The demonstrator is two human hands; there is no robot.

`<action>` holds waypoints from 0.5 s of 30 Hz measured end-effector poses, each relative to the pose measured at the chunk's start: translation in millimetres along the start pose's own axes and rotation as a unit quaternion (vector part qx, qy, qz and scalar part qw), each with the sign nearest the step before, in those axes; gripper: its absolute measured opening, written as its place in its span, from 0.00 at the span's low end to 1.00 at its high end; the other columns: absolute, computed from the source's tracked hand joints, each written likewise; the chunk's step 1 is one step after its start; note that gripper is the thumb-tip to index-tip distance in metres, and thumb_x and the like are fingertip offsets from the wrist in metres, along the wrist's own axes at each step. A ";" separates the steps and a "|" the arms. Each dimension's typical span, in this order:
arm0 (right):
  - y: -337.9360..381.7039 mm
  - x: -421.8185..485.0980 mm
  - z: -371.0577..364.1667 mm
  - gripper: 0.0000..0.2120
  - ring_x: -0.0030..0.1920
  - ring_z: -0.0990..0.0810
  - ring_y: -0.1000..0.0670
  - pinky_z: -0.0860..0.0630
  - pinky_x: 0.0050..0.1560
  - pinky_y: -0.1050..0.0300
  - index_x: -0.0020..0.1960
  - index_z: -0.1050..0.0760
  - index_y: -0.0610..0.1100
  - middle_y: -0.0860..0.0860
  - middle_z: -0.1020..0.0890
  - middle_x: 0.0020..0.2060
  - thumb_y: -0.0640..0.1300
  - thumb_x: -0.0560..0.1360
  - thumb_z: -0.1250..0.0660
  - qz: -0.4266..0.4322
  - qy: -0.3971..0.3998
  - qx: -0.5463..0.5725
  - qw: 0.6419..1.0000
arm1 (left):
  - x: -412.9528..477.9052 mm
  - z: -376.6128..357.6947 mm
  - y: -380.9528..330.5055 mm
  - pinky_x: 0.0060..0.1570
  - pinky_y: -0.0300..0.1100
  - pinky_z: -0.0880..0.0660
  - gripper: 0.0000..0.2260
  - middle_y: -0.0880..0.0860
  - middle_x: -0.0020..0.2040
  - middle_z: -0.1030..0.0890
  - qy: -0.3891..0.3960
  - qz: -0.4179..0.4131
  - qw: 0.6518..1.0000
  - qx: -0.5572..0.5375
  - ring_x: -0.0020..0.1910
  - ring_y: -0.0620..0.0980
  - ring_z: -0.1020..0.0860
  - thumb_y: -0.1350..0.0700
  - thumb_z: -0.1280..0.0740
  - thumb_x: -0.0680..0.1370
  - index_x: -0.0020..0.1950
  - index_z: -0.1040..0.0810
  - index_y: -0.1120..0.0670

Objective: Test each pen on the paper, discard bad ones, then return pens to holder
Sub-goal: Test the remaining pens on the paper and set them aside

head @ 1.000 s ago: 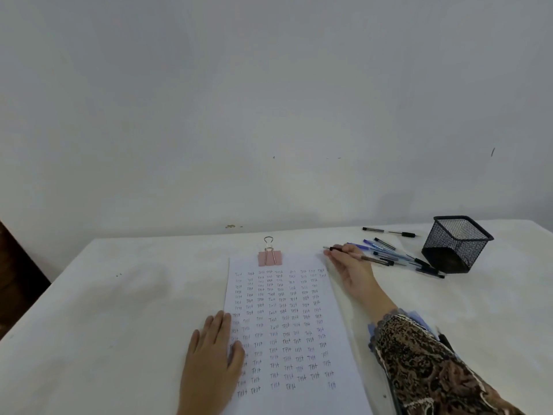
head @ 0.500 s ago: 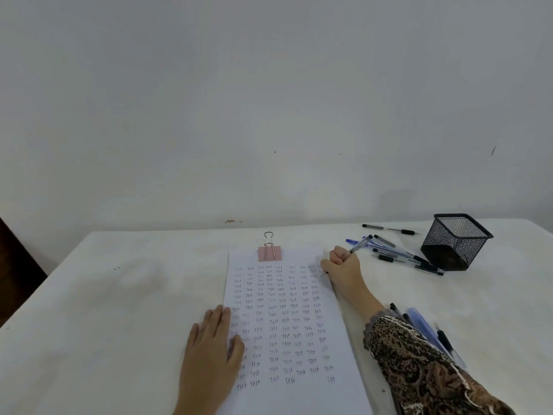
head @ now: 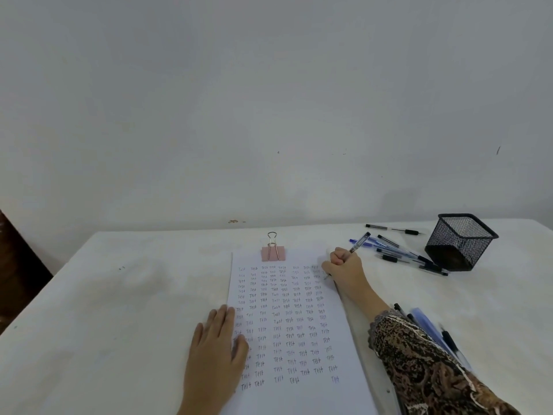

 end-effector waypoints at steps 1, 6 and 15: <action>0.4 -0.7 0.8 0.24 0.24 0.44 0.58 0.42 0.32 0.63 0.28 0.46 0.46 0.51 0.42 0.27 0.23 0.66 0.39 -0.002 -0.008 0.001 1.000 | -0.3 -0.1 0.3 0.69 0.38 0.59 0.40 0.48 0.75 0.44 0.000 -0.002 1.000 0.000 0.74 0.45 0.49 0.38 0.64 0.65 0.74 0.44 0.54; 2.4 -1.6 2.6 0.24 0.23 0.43 0.59 0.40 0.29 0.69 0.28 0.46 0.46 0.51 0.41 0.27 0.23 0.66 0.38 0.011 -0.041 -0.005 0.999 | 0.0 0.3 0.0 0.69 0.38 0.59 0.41 0.49 0.75 0.44 -0.001 -0.003 1.000 -0.002 0.74 0.45 0.49 0.38 0.65 0.65 0.74 0.45 0.54; 1.2 -2.3 5.5 0.24 0.23 0.43 0.58 0.41 0.33 0.66 0.27 0.47 0.46 0.51 0.43 0.27 0.23 0.66 0.39 0.011 -0.061 -0.011 0.998 | -1.1 3.6 -2.3 0.68 0.37 0.61 0.42 0.47 0.76 0.46 0.013 0.000 1.000 -0.001 0.75 0.44 0.51 0.38 0.66 0.64 0.75 0.47 0.53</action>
Point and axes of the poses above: each hand's wrist, its own x-axis towards the middle knuckle, its own z-axis out of the back of the hand, y = z × x, the point moved 4 cm from there along x, towards the middle knuckle
